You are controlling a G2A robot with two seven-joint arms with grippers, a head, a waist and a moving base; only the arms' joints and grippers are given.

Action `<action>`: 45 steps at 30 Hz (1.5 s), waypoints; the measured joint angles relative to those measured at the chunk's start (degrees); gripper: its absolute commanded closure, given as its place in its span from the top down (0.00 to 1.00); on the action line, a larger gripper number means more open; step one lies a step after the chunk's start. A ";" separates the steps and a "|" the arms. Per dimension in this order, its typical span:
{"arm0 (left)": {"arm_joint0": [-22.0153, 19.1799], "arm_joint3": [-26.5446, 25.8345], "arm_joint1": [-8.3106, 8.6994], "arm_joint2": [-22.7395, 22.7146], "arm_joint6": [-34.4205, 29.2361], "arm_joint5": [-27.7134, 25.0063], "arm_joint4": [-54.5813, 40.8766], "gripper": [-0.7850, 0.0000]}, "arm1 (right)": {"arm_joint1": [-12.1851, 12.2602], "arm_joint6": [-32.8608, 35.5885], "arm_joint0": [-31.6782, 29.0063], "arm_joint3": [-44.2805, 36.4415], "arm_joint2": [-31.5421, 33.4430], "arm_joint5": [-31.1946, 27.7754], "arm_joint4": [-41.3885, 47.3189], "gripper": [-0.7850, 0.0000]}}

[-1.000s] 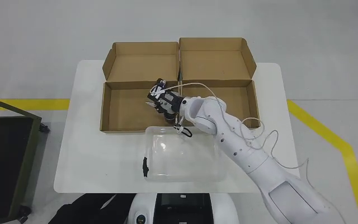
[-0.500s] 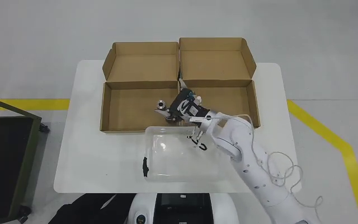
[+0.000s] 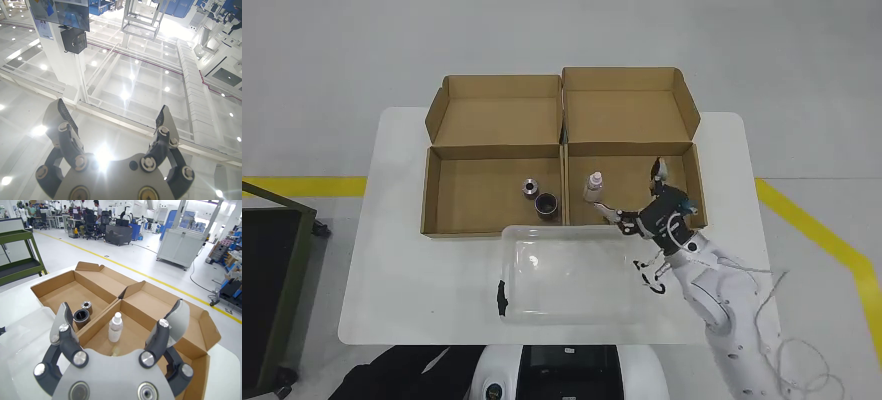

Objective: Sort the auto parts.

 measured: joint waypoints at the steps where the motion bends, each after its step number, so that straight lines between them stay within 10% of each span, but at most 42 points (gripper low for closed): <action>1: 0.00 0.00 0.00 0.00 0.00 0.00 0.00 1.00 | 0.14 -1.05 -1.34 -0.32 1.15 0.15 0.17 1.00; 22: 0.00 0.00 0.00 0.00 0.00 0.00 0.00 1.00 | 1.57 -13.09 -22.73 -8.70 20.26 5.84 3.18 1.00; 45: 0.00 0.00 0.00 0.00 0.00 0.00 0.00 1.00 | 1.57 -13.08 -23.15 -9.11 20.58 5.95 3.36 1.00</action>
